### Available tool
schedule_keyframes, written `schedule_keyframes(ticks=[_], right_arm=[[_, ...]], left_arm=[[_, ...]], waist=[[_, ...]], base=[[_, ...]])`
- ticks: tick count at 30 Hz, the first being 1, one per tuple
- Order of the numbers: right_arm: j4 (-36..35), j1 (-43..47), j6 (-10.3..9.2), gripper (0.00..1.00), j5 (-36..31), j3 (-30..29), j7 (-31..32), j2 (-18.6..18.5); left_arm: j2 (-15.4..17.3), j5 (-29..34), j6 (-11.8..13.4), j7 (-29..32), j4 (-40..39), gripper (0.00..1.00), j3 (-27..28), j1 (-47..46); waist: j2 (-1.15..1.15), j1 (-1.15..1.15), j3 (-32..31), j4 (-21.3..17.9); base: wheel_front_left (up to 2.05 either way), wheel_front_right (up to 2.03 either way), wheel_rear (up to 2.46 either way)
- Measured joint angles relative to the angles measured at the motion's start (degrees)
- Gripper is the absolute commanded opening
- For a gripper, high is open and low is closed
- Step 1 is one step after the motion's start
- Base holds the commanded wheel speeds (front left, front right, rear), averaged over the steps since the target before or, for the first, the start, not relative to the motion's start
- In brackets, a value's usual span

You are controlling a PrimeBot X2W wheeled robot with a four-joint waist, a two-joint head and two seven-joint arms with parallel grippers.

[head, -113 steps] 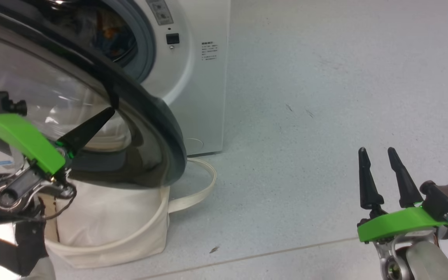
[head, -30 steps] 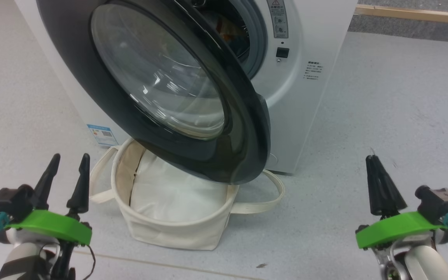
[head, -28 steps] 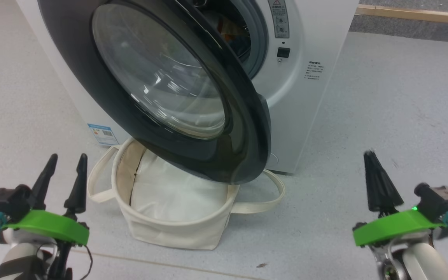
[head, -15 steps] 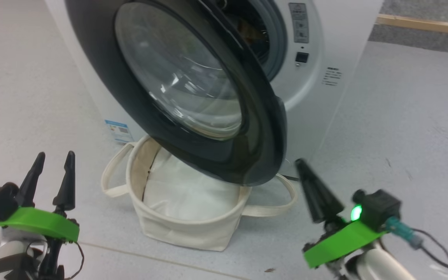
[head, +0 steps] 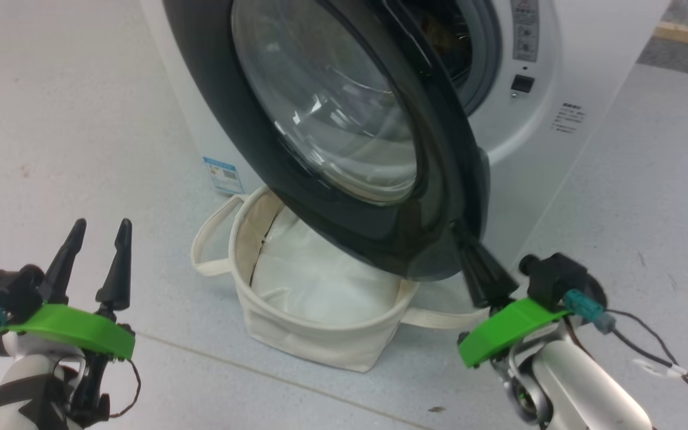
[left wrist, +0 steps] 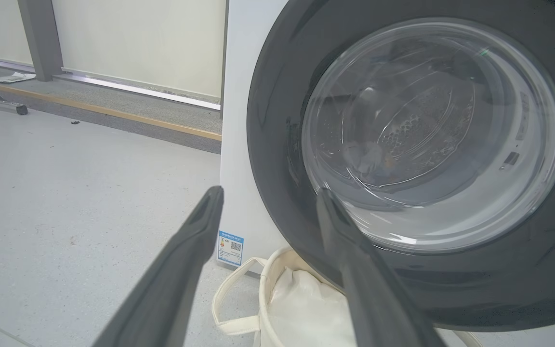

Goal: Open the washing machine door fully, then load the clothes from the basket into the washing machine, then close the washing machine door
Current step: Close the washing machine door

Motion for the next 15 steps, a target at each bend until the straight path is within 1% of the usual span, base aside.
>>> schedule_keyframes(ticks=[6, 11, 15], right_arm=[[4.6, -0.3, 0.04, 0.0, -5.3, -7.6, 0.0, 3.3], [6.2, -0.8, 0.04, 0.0, -7.3, -11.8, 0.0, 3.9], [6.8, -3.2, 0.04, 0.0, -7.9, -14.3, 0.0, 4.0]], left_arm=[[0.0, -0.5, 0.0, 0.0, 0.0, 1.0, -0.5, -0.1], [0.0, -0.5, 0.0, 0.0, -0.4, 1.0, -0.8, -0.2], [0.0, -0.7, 0.0, 0.0, -0.7, 1.0, -1.2, -0.4]], waist=[[0.0, 0.0, 1.2, 1.5], [0.0, 0.0, 2.2, 2.5], [0.0, 0.0, 3.7, 3.0]], base=[[0.0, 0.0, 0.0], [0.0, 0.0, 0.0], [0.0, 0.0, 0.0]])
